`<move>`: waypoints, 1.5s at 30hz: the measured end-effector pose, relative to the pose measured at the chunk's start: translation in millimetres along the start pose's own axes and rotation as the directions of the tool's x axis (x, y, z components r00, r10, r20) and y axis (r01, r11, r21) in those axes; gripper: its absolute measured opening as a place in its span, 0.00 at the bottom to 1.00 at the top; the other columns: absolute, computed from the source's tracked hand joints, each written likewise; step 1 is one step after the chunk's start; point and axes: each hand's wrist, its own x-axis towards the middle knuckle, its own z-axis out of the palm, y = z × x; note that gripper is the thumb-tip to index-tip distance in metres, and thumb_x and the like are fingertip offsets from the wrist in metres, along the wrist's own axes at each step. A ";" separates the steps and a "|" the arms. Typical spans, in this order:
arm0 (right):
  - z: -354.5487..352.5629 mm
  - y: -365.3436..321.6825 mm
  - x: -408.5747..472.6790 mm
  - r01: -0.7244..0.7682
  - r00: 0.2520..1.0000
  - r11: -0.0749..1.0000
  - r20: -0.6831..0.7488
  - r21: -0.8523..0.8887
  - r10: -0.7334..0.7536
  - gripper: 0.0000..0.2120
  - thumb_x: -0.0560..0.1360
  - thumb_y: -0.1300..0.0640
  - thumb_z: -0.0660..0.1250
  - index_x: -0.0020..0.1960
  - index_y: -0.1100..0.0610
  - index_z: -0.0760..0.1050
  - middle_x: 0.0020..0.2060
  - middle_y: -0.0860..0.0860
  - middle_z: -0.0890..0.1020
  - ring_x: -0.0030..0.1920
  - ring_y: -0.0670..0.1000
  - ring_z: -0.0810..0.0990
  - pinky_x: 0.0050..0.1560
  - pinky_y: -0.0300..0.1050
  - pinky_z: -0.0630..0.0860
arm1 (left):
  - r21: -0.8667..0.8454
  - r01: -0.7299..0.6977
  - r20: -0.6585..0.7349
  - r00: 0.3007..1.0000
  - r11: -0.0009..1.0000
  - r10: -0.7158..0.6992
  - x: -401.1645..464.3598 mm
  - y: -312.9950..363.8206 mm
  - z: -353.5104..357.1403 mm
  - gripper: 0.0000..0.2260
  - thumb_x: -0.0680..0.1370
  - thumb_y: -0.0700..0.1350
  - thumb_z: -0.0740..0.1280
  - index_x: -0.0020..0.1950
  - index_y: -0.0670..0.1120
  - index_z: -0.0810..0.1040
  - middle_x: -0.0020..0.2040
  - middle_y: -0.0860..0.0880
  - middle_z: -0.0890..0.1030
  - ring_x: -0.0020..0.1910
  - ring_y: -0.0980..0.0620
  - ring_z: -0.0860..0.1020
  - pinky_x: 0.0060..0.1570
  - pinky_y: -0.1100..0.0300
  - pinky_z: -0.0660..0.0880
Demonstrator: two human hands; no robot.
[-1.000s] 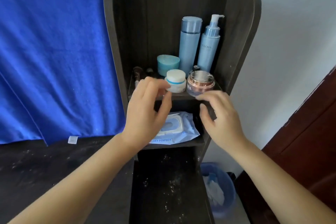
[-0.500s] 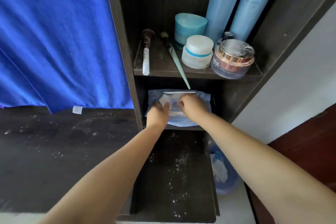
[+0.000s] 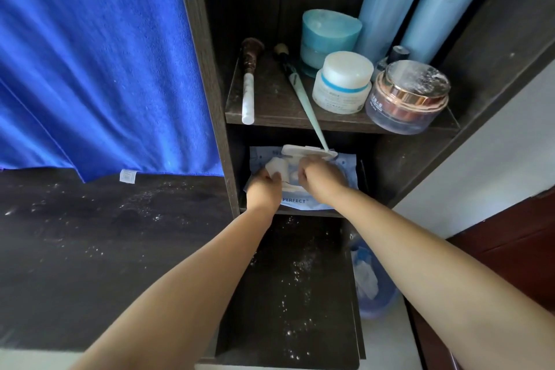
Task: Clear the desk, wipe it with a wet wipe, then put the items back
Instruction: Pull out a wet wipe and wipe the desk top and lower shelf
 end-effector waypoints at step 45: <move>32.1 -74.7 -142.0 0.213 0.970 0.905 0.034 0.369 -0.242 0.08 0.80 0.55 0.52 0.47 0.59 0.65 0.31 0.49 0.70 0.30 0.47 0.68 0.32 0.40 0.64 | -0.016 0.012 0.503 0.864 1.000 -0.003 -128.0 -126.5 -137.9 0.20 0.75 0.55 0.63 0.42 0.37 0.78 0.38 0.45 0.77 0.38 0.49 0.75 0.42 0.53 0.73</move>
